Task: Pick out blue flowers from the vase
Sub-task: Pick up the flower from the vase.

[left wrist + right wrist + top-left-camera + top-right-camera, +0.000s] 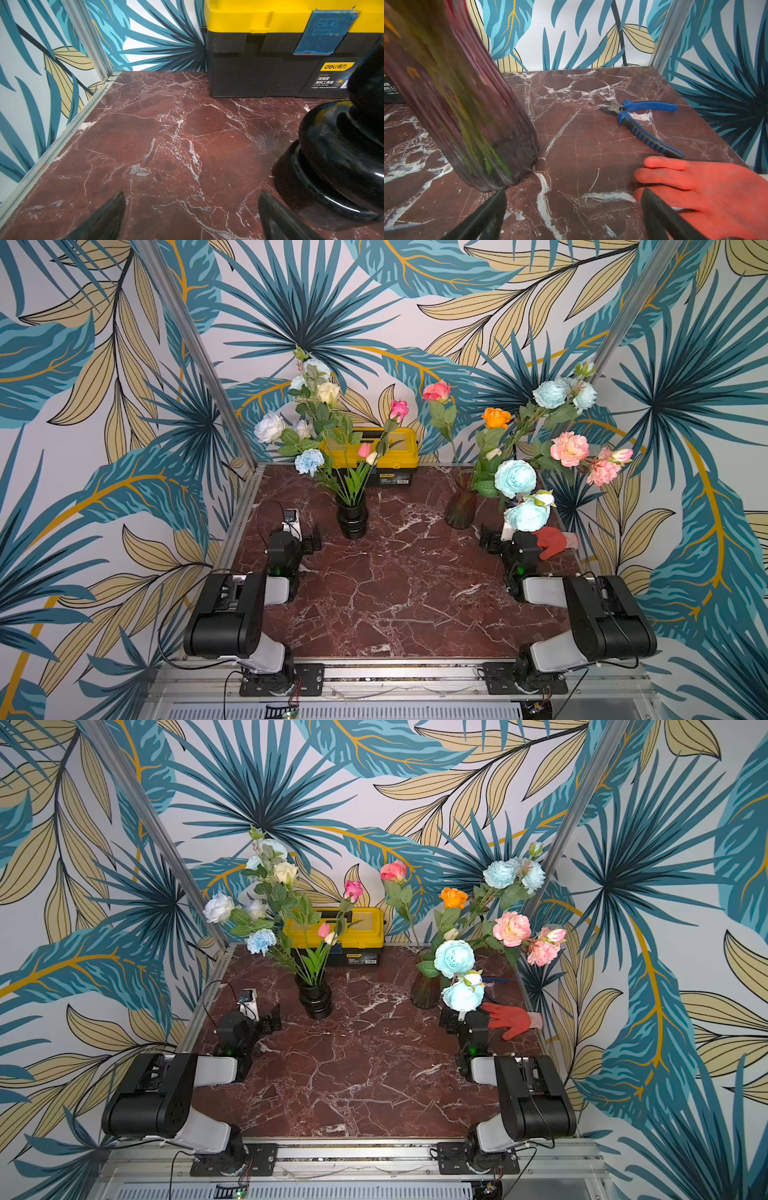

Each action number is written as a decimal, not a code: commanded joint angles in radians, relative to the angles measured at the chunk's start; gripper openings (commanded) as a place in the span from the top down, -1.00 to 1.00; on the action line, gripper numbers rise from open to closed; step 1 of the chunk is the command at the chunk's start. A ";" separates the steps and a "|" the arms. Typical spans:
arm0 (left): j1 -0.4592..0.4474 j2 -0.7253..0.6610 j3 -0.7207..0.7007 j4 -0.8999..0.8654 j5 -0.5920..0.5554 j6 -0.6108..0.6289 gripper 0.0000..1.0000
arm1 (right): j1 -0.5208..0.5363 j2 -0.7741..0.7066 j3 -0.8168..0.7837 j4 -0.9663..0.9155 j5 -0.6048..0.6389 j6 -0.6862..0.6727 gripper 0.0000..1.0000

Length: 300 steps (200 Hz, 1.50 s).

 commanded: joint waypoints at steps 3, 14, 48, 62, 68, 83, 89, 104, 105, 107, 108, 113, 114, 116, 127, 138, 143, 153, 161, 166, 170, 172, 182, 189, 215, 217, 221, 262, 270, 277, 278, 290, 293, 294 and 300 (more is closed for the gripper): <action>0.008 0.009 0.019 0.023 0.010 0.009 -0.99 | 0.004 0.007 0.007 0.016 -0.005 -0.009 -0.99; 0.008 0.008 0.019 0.023 0.010 0.010 -0.99 | 0.004 0.008 0.007 0.017 -0.004 -0.008 -0.99; 0.008 0.008 0.019 0.022 0.010 0.009 -0.99 | 0.004 0.008 0.007 0.017 -0.006 -0.008 -0.99; 0.008 0.009 0.019 0.023 0.010 0.009 -0.99 | 0.004 0.008 0.009 0.017 -0.006 -0.006 -0.99; 0.008 0.008 0.019 0.023 0.010 0.009 -0.99 | 0.004 0.008 0.009 0.017 -0.006 -0.006 -0.99; 0.008 0.009 0.019 0.023 0.009 0.008 -0.99 | 0.004 0.009 0.010 0.015 -0.005 -0.008 -0.99; 0.008 0.008 0.019 0.022 0.010 0.009 -0.99 | 0.004 0.008 0.009 0.014 -0.006 -0.008 -0.99; 0.008 0.008 0.019 0.022 0.009 0.008 -0.99 | 0.004 0.008 0.009 0.015 -0.006 -0.007 -0.99; 0.008 0.009 0.019 0.023 0.008 0.007 -0.99 | 0.004 0.008 0.009 0.015 -0.006 -0.006 -0.99; 0.008 0.008 0.019 0.023 0.007 0.008 -0.99 | 0.004 0.008 0.009 0.014 -0.006 -0.007 -0.99; 0.008 0.008 0.019 0.023 0.008 0.008 -0.99 | 0.004 0.008 0.009 0.014 -0.007 -0.007 -0.99; 0.008 0.008 0.019 0.022 0.009 0.007 -0.99 | 0.003 0.008 0.009 0.014 -0.006 -0.006 -0.99; 0.008 0.008 0.019 0.022 0.009 0.007 -0.99 | 0.003 0.008 0.010 0.015 -0.007 -0.007 -0.99; 0.008 0.008 0.019 0.023 0.007 0.006 -0.99 | 0.004 0.009 0.009 0.014 -0.006 -0.008 -0.99; 0.008 0.009 0.019 0.022 0.006 0.007 -0.99 | 0.004 0.008 0.009 0.015 -0.006 -0.007 -0.99; 0.008 0.008 0.019 0.022 0.007 0.006 -0.99 | 0.003 0.008 0.009 0.015 -0.006 -0.007 -0.99; 0.007 0.008 0.019 0.023 0.006 0.007 -0.99 | 0.003 0.008 0.009 0.014 -0.006 -0.008 -0.99; 0.008 0.009 0.019 0.023 0.006 0.007 -0.99 | 0.004 0.008 0.009 0.015 -0.006 -0.008 -0.99; 0.008 0.009 0.019 0.024 0.006 0.006 -0.99 | 0.003 0.008 0.009 0.014 -0.006 -0.007 -0.99; 0.008 0.009 0.019 0.023 0.007 0.006 -0.99 | 0.003 0.008 0.009 0.015 -0.006 -0.007 -0.99; 0.008 0.009 0.019 0.022 0.006 0.006 -0.99 | 0.003 0.008 0.009 0.015 -0.006 -0.007 -0.99; 0.008 0.008 0.019 0.022 0.006 0.007 -0.99 | 0.003 0.009 0.009 0.015 -0.006 -0.008 -0.99; 0.009 0.008 0.019 0.022 0.005 0.006 -0.99 | 0.003 0.008 0.009 0.013 -0.006 -0.006 -0.99; 0.009 0.008 0.018 0.023 0.005 0.004 -0.99 | 0.003 0.008 0.009 0.014 -0.006 -0.007 -0.99; 0.010 0.002 0.018 0.024 0.005 0.007 -0.76 | 0.004 -0.007 -0.003 0.029 0.031 0.006 -0.88; 0.009 0.000 0.018 0.023 0.003 0.006 -0.73 | 0.004 -0.016 -0.005 0.026 0.039 0.008 -0.87; 0.009 -0.009 0.018 0.024 -0.004 0.001 -0.68 | 0.004 -0.042 -0.013 0.020 0.056 0.016 -0.87; 0.008 -0.226 -0.030 -0.060 -0.055 -0.027 -0.22 | 0.027 -0.406 -0.011 -0.350 0.076 0.021 -0.76; 0.009 -0.277 -0.044 -0.083 -0.068 -0.044 -0.17 | 0.041 -0.472 -0.003 -0.432 0.100 0.014 -0.74; 0.008 -0.320 -0.057 -0.096 -0.060 -0.065 -0.14 | 0.051 -0.537 0.009 -0.516 0.109 0.012 -0.72; 0.008 -0.326 -0.058 -0.097 -0.059 -0.069 -0.14 | 0.052 -0.544 0.011 -0.530 0.109 0.013 -0.72; 0.008 -0.391 -0.072 -0.121 -0.009 -0.101 -0.13 | 0.067 -0.641 0.036 -0.660 0.104 0.022 -0.69; 0.008 -0.404 -0.070 -0.127 0.002 -0.107 -0.13 | 0.073 -0.664 0.040 -0.686 0.099 0.022 -0.68; 0.008 -0.407 -0.070 -0.130 0.007 -0.109 -0.13 | 0.074 -0.670 0.041 -0.694 0.099 0.022 -0.67; 0.008 -0.427 -0.067 -0.145 0.031 -0.120 -0.13 | 0.092 -0.708 0.048 -0.733 0.103 0.025 -0.65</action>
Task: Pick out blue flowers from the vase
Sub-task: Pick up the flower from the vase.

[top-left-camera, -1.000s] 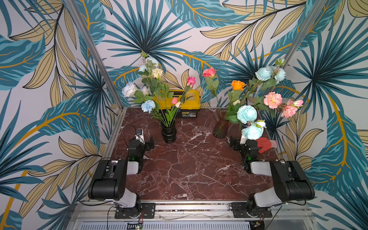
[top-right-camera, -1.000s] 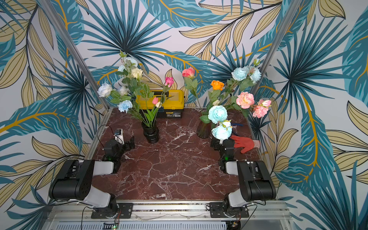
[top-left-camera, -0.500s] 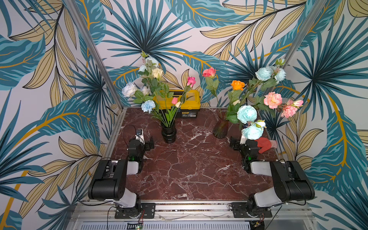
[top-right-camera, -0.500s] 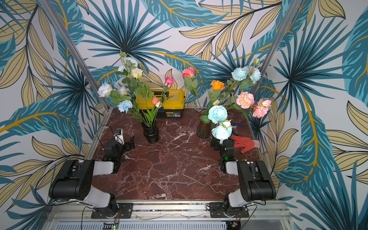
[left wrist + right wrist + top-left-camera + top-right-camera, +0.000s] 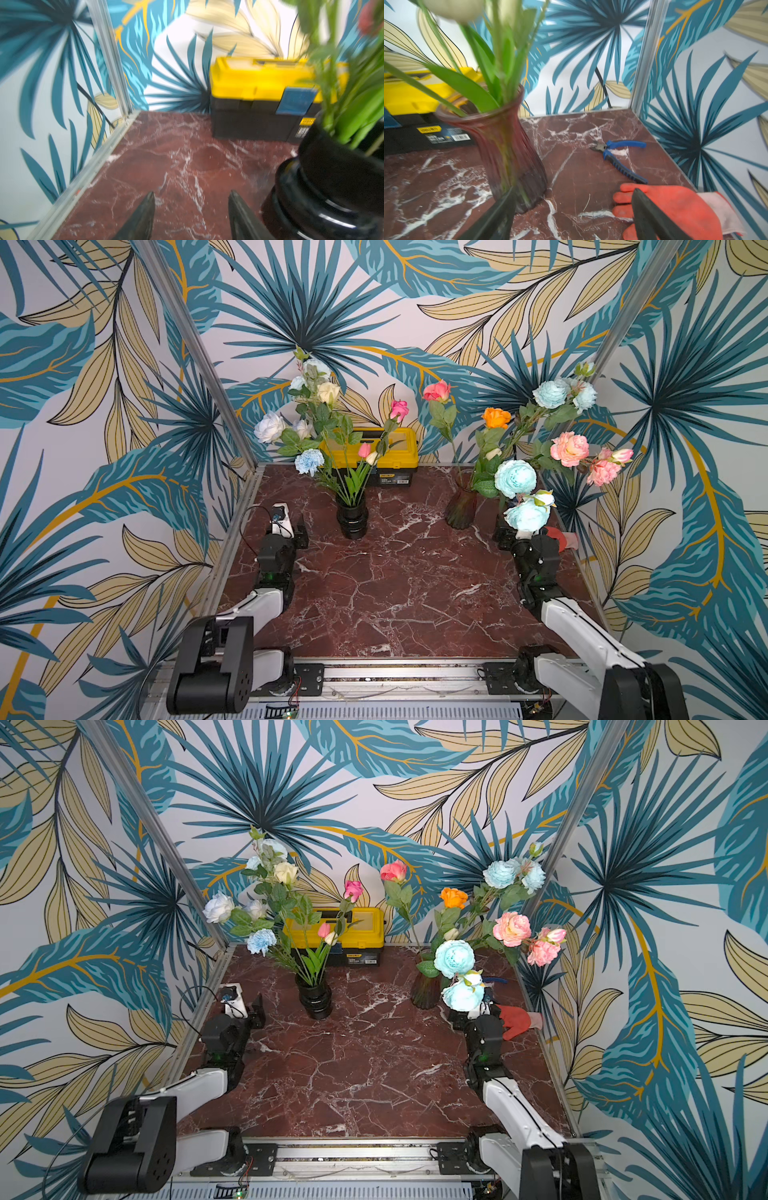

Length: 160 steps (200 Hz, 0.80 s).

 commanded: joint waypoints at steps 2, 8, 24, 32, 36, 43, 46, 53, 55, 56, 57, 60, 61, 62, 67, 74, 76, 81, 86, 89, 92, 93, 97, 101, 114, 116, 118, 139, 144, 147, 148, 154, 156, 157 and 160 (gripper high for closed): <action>0.005 -0.089 -0.019 -0.083 0.074 -0.072 -0.13 | 0.044 -0.138 0.032 -0.324 0.026 0.012 -0.64; 0.004 -0.103 -0.014 -0.097 0.101 -0.086 -0.11 | 0.067 -0.164 0.033 -0.342 0.030 0.023 -0.63; 0.000 -0.117 0.007 -0.111 0.159 -0.122 -0.09 | 0.151 -0.185 0.048 -0.385 0.051 0.037 -0.59; -0.002 -0.118 0.017 -0.112 0.178 -0.147 -0.08 | 0.208 -0.172 0.060 -0.403 0.085 0.031 -0.58; -0.004 -0.118 0.025 -0.112 0.191 -0.158 -0.08 | 0.236 -0.165 0.066 -0.408 0.098 0.025 -0.58; -0.006 -0.113 0.039 -0.112 0.217 -0.171 -0.07 | 0.279 -0.142 0.077 -0.413 0.112 0.021 -0.57; -0.008 -0.111 0.046 -0.111 0.228 -0.175 -0.06 | 0.290 -0.130 0.082 -0.414 0.116 0.020 -0.57; -0.012 -0.105 0.062 -0.114 0.254 -0.187 -0.04 | 0.323 -0.112 0.091 -0.413 0.121 0.025 -0.56; -0.014 -0.103 0.065 -0.115 0.261 -0.191 -0.04 | 0.328 -0.106 0.093 -0.410 0.123 0.029 -0.56; -0.014 -0.102 0.067 -0.116 0.265 -0.192 -0.04 | 0.331 -0.103 0.093 -0.409 0.124 0.030 -0.56; -0.015 -0.102 0.069 -0.117 0.270 -0.194 -0.04 | 0.334 -0.101 0.094 -0.405 0.125 0.032 -0.55; -0.018 -0.101 0.075 -0.117 0.277 -0.199 -0.03 | 0.339 -0.093 0.095 -0.398 0.125 0.036 -0.55; -0.019 -0.100 0.076 -0.117 0.280 -0.200 -0.03 | 0.342 -0.091 0.095 -0.395 0.126 0.038 -0.55; -0.020 -0.099 0.079 -0.118 0.284 -0.202 -0.02 | 0.344 -0.089 0.095 -0.392 0.125 0.039 -0.55; -0.026 -0.097 0.089 -0.123 0.298 -0.207 -0.01 | 0.348 -0.082 0.095 -0.375 0.121 0.048 -0.54; -0.041 -0.095 0.102 -0.137 0.312 -0.211 0.01 | 0.354 -0.079 0.093 -0.349 0.120 0.065 -0.52; -0.046 -0.095 0.104 -0.142 0.313 -0.211 0.01 | 0.354 -0.079 0.093 -0.343 0.119 0.070 -0.52; -0.062 -0.096 0.110 -0.154 0.314 -0.207 0.02 | 0.354 -0.081 0.091 -0.321 0.116 0.079 -0.51; -0.080 -0.095 0.117 -0.171 0.320 -0.198 0.02 | 0.354 -0.085 0.089 -0.300 0.114 0.092 -0.50; -0.091 -0.095 0.122 -0.183 0.322 -0.188 0.03 | 0.354 -0.087 0.089 -0.287 0.114 0.099 -0.50; -0.103 -0.094 0.125 -0.195 0.320 -0.180 0.03 | 0.354 -0.089 0.087 -0.275 0.115 0.103 -0.50; -0.108 -0.094 0.128 -0.200 0.319 -0.176 0.03 | 0.354 -0.090 0.087 -0.270 0.115 0.106 -0.50; -0.125 -0.092 0.132 -0.215 0.313 -0.166 0.03 | 0.354 -0.093 0.087 -0.253 0.117 0.110 -0.48; -0.139 -0.090 0.134 -0.225 0.310 -0.159 0.03 | 0.354 -0.096 0.086 -0.241 0.119 0.116 -0.47; -0.184 -0.083 0.136 -0.249 0.299 -0.141 0.04 | 0.354 -0.103 0.093 -0.221 0.148 0.131 -0.43; -0.189 -0.083 0.135 -0.251 0.298 -0.140 0.04 | 0.354 -0.104 0.094 -0.218 0.152 0.132 -0.43; -0.194 -0.082 0.135 -0.254 0.296 -0.139 0.04 | 0.354 -0.108 0.094 -0.215 0.157 0.135 -0.43; -0.245 -0.079 0.134 -0.273 0.287 -0.135 0.10 | 0.351 -0.132 0.099 -0.190 0.169 0.129 -0.42; -0.258 -0.078 0.136 -0.279 0.286 -0.131 0.11 | 0.350 -0.135 0.104 -0.187 0.166 0.125 -0.42; -0.265 -0.077 0.137 -0.282 0.286 -0.128 0.11 | 0.348 -0.136 0.106 -0.185 0.161 0.121 -0.42; -0.267 -0.077 0.137 -0.284 0.286 -0.127 0.11 | 0.349 -0.136 0.108 -0.183 0.161 0.120 -0.42; -0.282 -0.076 0.142 -0.292 0.281 -0.120 0.12 | 0.347 -0.134 0.113 -0.173 0.152 0.110 -0.42; -0.287 -0.076 0.143 -0.297 0.280 -0.118 0.12 | 0.346 -0.133 0.115 -0.170 0.150 0.106 -0.42; -0.289 -0.076 0.144 -0.299 0.279 -0.117 0.12 | 0.346 -0.132 0.116 -0.167 0.148 0.105 -0.41; -0.296 -0.074 0.147 -0.303 0.278 -0.113 0.12 | 0.344 -0.130 0.119 -0.161 0.146 0.099 -0.41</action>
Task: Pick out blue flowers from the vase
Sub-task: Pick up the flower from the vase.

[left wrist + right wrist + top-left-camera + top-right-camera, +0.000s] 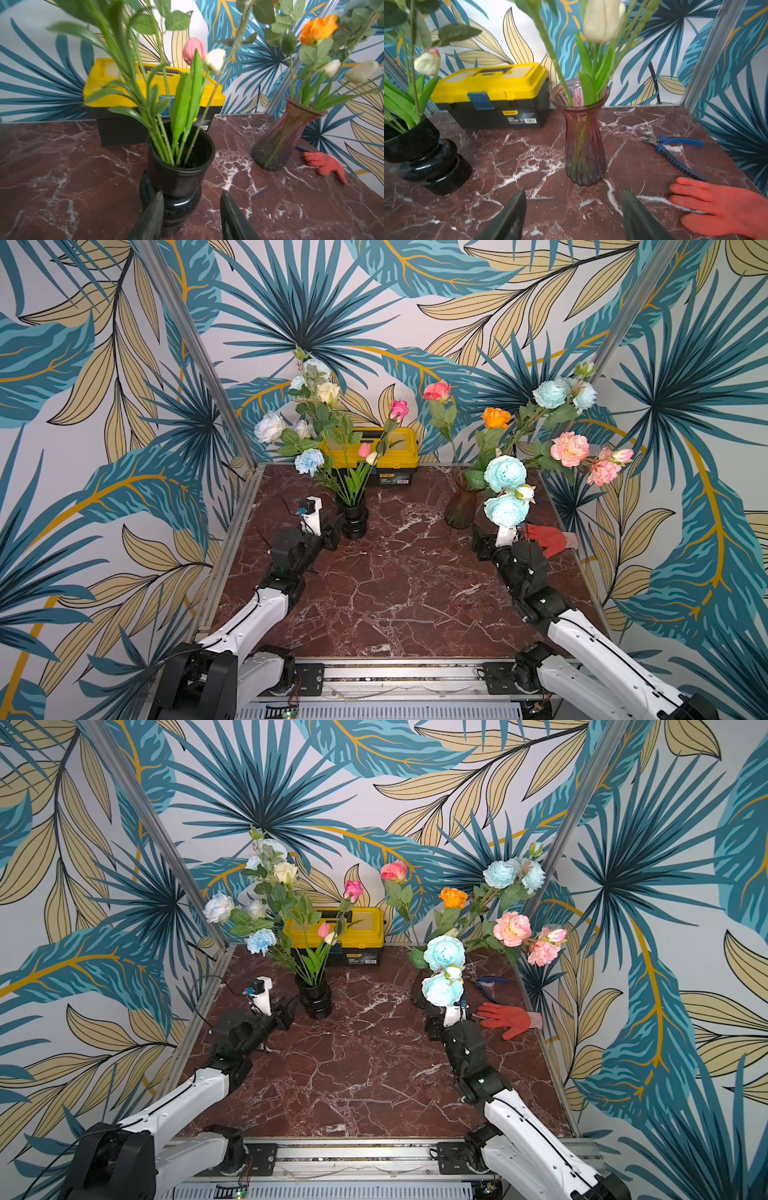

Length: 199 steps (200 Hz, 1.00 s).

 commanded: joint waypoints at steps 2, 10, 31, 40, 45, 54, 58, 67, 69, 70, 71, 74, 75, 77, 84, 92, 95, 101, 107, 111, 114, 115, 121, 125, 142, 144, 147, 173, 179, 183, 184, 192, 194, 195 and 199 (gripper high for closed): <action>-0.049 0.003 0.029 -0.064 -0.005 0.039 0.12 | -0.005 -0.004 0.035 0.078 0.006 -0.010 -0.41; -0.069 0.007 0.038 -0.076 -0.005 0.051 0.12 | -0.010 0.009 0.044 0.097 0.009 -0.023 -0.39; -0.107 0.023 0.057 -0.098 -0.003 0.067 0.13 | -0.046 0.062 0.064 0.170 -0.025 -0.022 -0.36; -0.117 0.029 0.060 -0.098 -0.003 0.061 0.14 | -0.065 0.091 0.079 0.196 -0.052 -0.019 -0.35; -0.121 0.032 0.062 -0.098 -0.002 0.058 0.14 | -0.074 0.111 0.088 0.212 -0.062 -0.019 -0.34; -0.126 0.036 0.065 -0.098 0.002 0.050 0.15 | -0.088 0.144 0.102 0.240 -0.077 -0.021 -0.33; -0.129 0.037 0.065 -0.099 0.004 0.046 0.15 | -0.095 0.158 0.108 0.251 -0.085 -0.022 -0.33; -0.134 0.038 0.066 -0.099 0.006 0.041 0.15 | -0.113 0.188 0.124 0.273 -0.112 -0.018 -0.32; -0.135 0.037 0.066 -0.098 0.007 0.039 0.15 | -0.117 0.196 0.127 0.277 -0.118 -0.019 -0.32; -0.135 0.038 0.066 -0.099 0.007 0.038 0.15 | -0.118 0.198 0.129 0.280 -0.121 -0.018 -0.32; -0.135 0.038 0.066 -0.098 0.009 0.038 0.15 | -0.121 0.201 0.131 0.283 -0.127 -0.017 -0.32; -0.137 0.039 0.067 -0.098 0.008 0.035 0.15 | -0.126 0.211 0.137 0.287 -0.139 -0.015 -0.31; -0.137 0.039 0.067 -0.098 0.009 0.036 0.15 | -0.128 0.214 0.137 0.288 -0.144 -0.014 -0.31; -0.137 0.039 0.066 -0.098 0.009 0.035 0.15 | -0.131 0.221 0.141 0.290 -0.149 -0.014 -0.31; -0.139 0.039 0.068 -0.098 0.007 0.031 0.15 | -0.139 0.242 0.157 0.293 -0.171 -0.014 -0.31; -0.139 0.041 0.068 -0.098 0.007 0.028 0.15 | -0.143 0.269 0.174 0.294 -0.195 -0.020 -0.30; -0.140 0.040 0.069 -0.098 0.007 0.029 0.15 | -0.143 0.277 0.181 0.294 -0.204 -0.020 -0.30; -0.141 0.040 0.070 -0.098 0.008 0.028 0.15 | -0.143 0.295 0.193 0.290 -0.217 -0.024 -0.29; -0.141 0.040 0.070 -0.098 0.007 0.026 0.15 | -0.143 0.308 0.205 0.288 -0.226 -0.026 -0.29; -0.141 0.040 0.071 -0.098 0.004 0.024 0.15 | -0.143 0.317 0.208 0.292 -0.229 -0.028 -0.29; -0.142 0.040 0.072 -0.098 0.004 0.024 0.15 | -0.143 0.324 0.210 0.295 -0.230 -0.029 -0.29; -0.142 0.040 0.073 -0.098 0.005 0.024 0.15 | -0.143 0.325 0.211 0.297 -0.232 -0.029 -0.29; -0.141 0.041 0.072 -0.098 0.005 0.024 0.15 | -0.143 0.335 0.214 0.305 -0.233 -0.030 -0.29; -0.141 0.042 0.074 -0.098 0.006 0.024 0.15 | -0.144 0.340 0.217 0.309 -0.235 -0.031 -0.29; -0.143 0.043 0.075 -0.098 0.005 0.022 0.15 | -0.146 0.353 0.227 0.310 -0.237 -0.034 -0.29; -0.144 0.044 0.075 -0.098 0.005 0.022 0.15 | -0.147 0.354 0.227 0.311 -0.236 -0.035 -0.29; -0.143 0.044 0.076 -0.099 0.006 0.022 0.15 | -0.146 0.356 0.227 0.312 -0.232 -0.036 -0.29; -0.144 0.055 0.082 -0.098 0.009 0.025 0.15 | -0.152 0.379 0.227 0.333 -0.206 -0.052 -0.25; -0.143 0.058 0.085 -0.098 0.011 0.027 0.15 | -0.154 0.385 0.230 0.337 -0.200 -0.056 -0.23; -0.143 0.061 0.087 -0.098 0.011 0.027 0.15 | -0.155 0.390 0.233 0.339 -0.196 -0.061 -0.22; -0.143 0.061 0.088 -0.098 0.011 0.027 0.15 | -0.155 0.391 0.235 0.341 -0.194 -0.062 -0.22; -0.143 0.064 0.091 -0.098 0.016 0.027 0.15 | -0.158 0.403 0.240 0.352 -0.185 -0.067 -0.20; -0.143 0.065 0.092 -0.098 0.016 0.027 0.15 | -0.159 0.407 0.241 0.354 -0.184 -0.067 -0.20; -0.143 0.065 0.093 -0.098 0.015 0.027 0.15 | -0.160 0.408 0.242 0.356 -0.182 -0.068 -0.19; -0.143 0.067 0.094 -0.099 0.015 0.027 0.16 | -0.162 0.414 0.245 0.363 -0.177 -0.068 -0.18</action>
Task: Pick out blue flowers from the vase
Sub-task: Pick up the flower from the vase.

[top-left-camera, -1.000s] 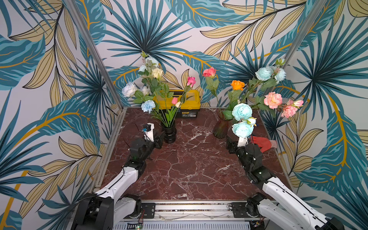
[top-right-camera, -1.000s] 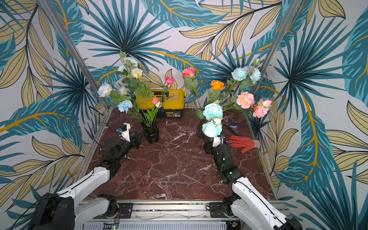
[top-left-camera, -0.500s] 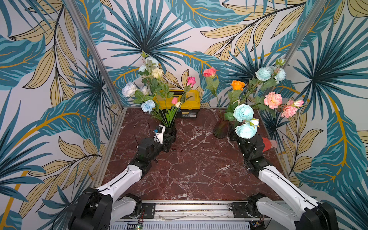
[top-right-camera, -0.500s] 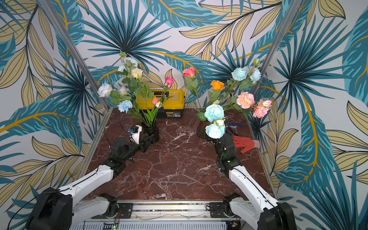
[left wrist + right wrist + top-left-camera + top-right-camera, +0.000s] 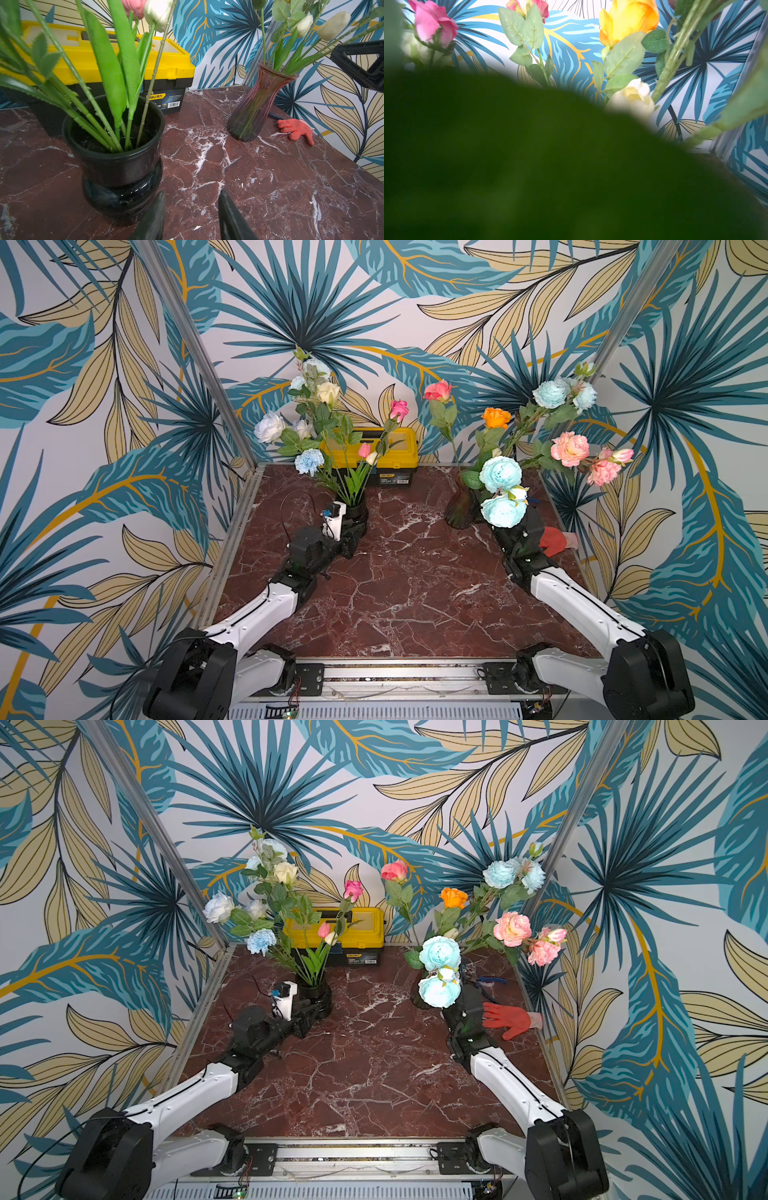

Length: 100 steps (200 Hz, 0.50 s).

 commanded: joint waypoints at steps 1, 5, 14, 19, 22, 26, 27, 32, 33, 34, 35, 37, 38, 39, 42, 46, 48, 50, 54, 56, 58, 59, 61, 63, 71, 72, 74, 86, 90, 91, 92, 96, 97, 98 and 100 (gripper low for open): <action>-0.006 0.012 0.040 -0.006 0.010 -0.002 0.15 | -0.012 0.031 0.031 0.058 0.030 -0.028 -0.18; -0.006 0.013 0.041 -0.006 0.010 -0.002 0.15 | -0.014 0.039 0.034 0.066 0.036 -0.029 -0.17; -0.006 0.017 0.043 -0.006 0.010 -0.001 0.15 | -0.015 0.060 0.038 0.094 0.055 -0.030 -0.13; -0.006 0.020 0.044 -0.006 0.011 -0.003 0.15 | -0.015 0.070 0.040 0.109 0.059 -0.032 -0.12; -0.006 0.021 0.046 -0.006 0.010 -0.003 0.15 | -0.015 0.077 0.042 0.116 0.059 -0.033 -0.11; -0.006 0.022 0.047 -0.006 0.011 -0.003 0.15 | -0.015 0.083 0.045 0.122 0.059 -0.034 -0.10; -0.006 0.022 0.047 -0.005 0.011 -0.002 0.15 | -0.015 0.084 0.048 0.122 0.059 -0.035 -0.09; -0.006 0.024 0.048 -0.006 0.012 -0.005 0.15 | -0.017 0.093 0.056 0.123 0.058 -0.037 -0.07; -0.006 0.024 0.048 -0.006 0.012 -0.005 0.15 | -0.017 0.093 0.058 0.123 0.058 -0.038 -0.07; -0.006 0.024 0.048 -0.007 0.013 -0.006 0.15 | -0.017 0.095 0.059 0.123 0.057 -0.037 -0.07; -0.006 0.024 0.048 -0.006 0.013 -0.006 0.15 | -0.017 0.097 0.060 0.123 0.057 -0.037 -0.06; -0.006 0.023 0.048 -0.006 0.013 -0.007 0.15 | -0.017 0.100 0.063 0.123 0.056 -0.038 -0.05; -0.006 0.024 0.049 -0.006 0.013 -0.007 0.15 | -0.017 0.100 0.065 0.123 0.055 -0.039 -0.05; -0.006 0.024 0.048 -0.006 0.013 -0.007 0.15 | -0.017 0.102 0.066 0.123 0.055 -0.039 -0.05; -0.006 0.024 0.047 -0.006 0.013 -0.007 0.15 | -0.017 0.106 0.070 0.124 0.053 -0.040 -0.03; -0.006 0.024 0.048 -0.006 0.013 -0.008 0.15 | -0.017 0.111 0.076 0.126 0.049 -0.041 -0.02; -0.006 0.024 0.048 -0.005 0.013 -0.007 0.15 | -0.017 0.112 0.079 0.127 0.047 -0.041 0.00; -0.006 0.023 0.048 -0.005 0.013 -0.008 0.15 | -0.017 0.114 0.083 0.127 0.045 -0.041 0.01; -0.006 0.022 0.048 -0.006 0.012 -0.008 0.15 | -0.017 0.118 0.088 0.126 0.042 -0.041 0.03; -0.006 0.022 0.048 -0.006 0.013 -0.008 0.15 | -0.017 0.119 0.091 0.127 0.041 -0.042 0.05; -0.006 0.022 0.047 -0.006 0.012 -0.008 0.15 | -0.017 0.120 0.093 0.127 0.039 -0.042 0.06; -0.006 0.022 0.048 -0.005 0.011 -0.008 0.15 | -0.017 0.121 0.094 0.127 0.037 -0.041 0.07; -0.006 0.021 0.047 -0.005 0.012 -0.007 0.15 | -0.017 0.122 0.098 0.126 0.035 -0.041 0.08; -0.006 0.021 0.046 -0.006 0.012 -0.008 0.15 | -0.017 0.122 0.099 0.127 0.034 -0.041 0.08; -0.006 0.019 0.045 -0.006 0.009 -0.009 0.15 | -0.017 0.124 0.106 0.126 0.027 -0.037 0.12; -0.006 0.019 0.045 -0.006 0.009 -0.009 0.15 | -0.017 0.124 0.107 0.125 0.026 -0.037 0.13; -0.006 0.018 0.044 -0.006 0.010 -0.009 0.15 | -0.017 0.124 0.108 0.125 0.023 -0.036 0.14; -0.006 0.016 0.041 -0.005 0.008 -0.010 0.15 | -0.017 0.123 0.119 0.116 0.014 -0.034 0.21; -0.006 0.015 0.042 -0.006 0.007 -0.010 0.15 | -0.017 0.123 0.122 0.114 0.014 -0.030 0.21; -0.006 0.015 0.042 -0.006 0.007 -0.010 0.15 | -0.018 0.123 0.121 0.112 0.014 -0.030 0.22; -0.006 0.015 0.041 -0.006 0.006 -0.010 0.15 | -0.017 0.123 0.123 0.111 0.014 -0.029 0.22; -0.006 0.016 0.043 -0.005 0.007 -0.009 0.14 | -0.017 0.123 0.125 0.109 0.015 -0.031 0.24; -0.006 0.017 0.043 -0.005 0.006 -0.009 0.14 | -0.017 0.123 0.125 0.109 0.014 -0.032 0.25; -0.006 0.017 0.043 -0.005 0.006 -0.008 0.14 | -0.017 0.122 0.125 0.109 0.014 -0.032 0.25; -0.006 0.017 0.043 -0.005 0.007 -0.008 0.13 | -0.017 0.123 0.125 0.108 0.014 -0.033 0.27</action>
